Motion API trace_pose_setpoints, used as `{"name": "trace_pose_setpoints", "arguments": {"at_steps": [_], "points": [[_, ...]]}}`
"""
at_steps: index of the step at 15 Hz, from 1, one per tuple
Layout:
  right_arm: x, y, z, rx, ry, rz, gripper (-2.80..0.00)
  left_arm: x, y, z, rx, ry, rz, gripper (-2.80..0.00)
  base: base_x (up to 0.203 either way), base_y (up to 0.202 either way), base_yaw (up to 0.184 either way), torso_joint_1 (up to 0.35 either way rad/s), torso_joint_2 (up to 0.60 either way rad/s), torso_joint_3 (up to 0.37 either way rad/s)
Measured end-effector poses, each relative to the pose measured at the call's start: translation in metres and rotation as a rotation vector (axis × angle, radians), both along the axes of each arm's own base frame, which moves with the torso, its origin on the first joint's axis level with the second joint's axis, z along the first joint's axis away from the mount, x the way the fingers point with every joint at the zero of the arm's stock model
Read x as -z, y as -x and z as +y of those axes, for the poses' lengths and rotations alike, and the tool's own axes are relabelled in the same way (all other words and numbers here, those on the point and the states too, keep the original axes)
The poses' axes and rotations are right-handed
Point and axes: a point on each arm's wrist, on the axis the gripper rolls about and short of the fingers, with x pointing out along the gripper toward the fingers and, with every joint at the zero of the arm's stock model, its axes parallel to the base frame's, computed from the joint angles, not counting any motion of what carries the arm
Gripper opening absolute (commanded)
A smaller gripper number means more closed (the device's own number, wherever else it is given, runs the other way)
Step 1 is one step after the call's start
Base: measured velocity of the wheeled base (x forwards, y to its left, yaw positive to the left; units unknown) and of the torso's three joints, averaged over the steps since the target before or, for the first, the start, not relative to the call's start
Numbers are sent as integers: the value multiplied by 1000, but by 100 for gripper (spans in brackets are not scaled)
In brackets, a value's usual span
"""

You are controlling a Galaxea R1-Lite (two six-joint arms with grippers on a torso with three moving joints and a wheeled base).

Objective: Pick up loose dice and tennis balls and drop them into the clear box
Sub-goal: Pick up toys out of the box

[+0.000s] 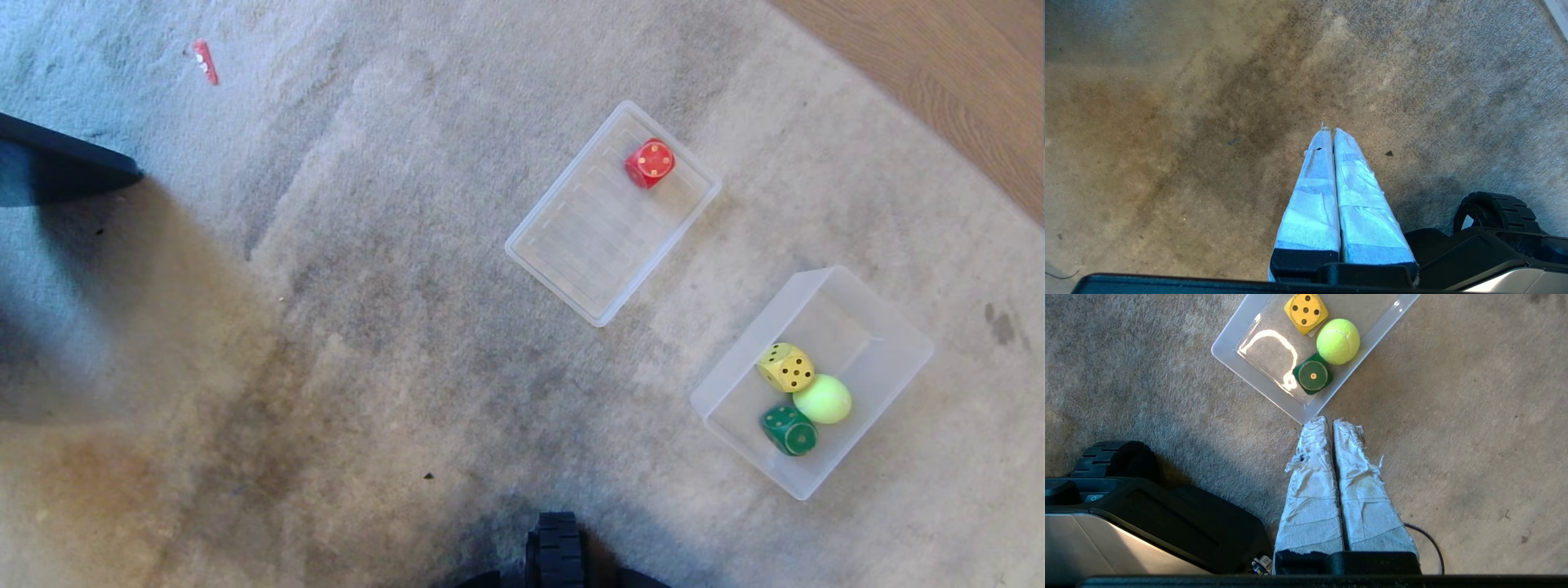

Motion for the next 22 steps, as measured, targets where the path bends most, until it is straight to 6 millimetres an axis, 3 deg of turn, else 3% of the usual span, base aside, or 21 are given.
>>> {"name": "trace_pose_setpoints", "arguments": {"at_steps": [12, 22], "points": [[1, 1, 0, -2, 2, -3, -280, 0, 0, 0, 0, 0, 2, -280, 0, 0, 0, 0, 0, 0], [0, 1, 0, -2, 2, -3, -280, 0, 0, 0, 0, 0, 2, -280, 2, -7, 148, 2, 2, 4]]}}
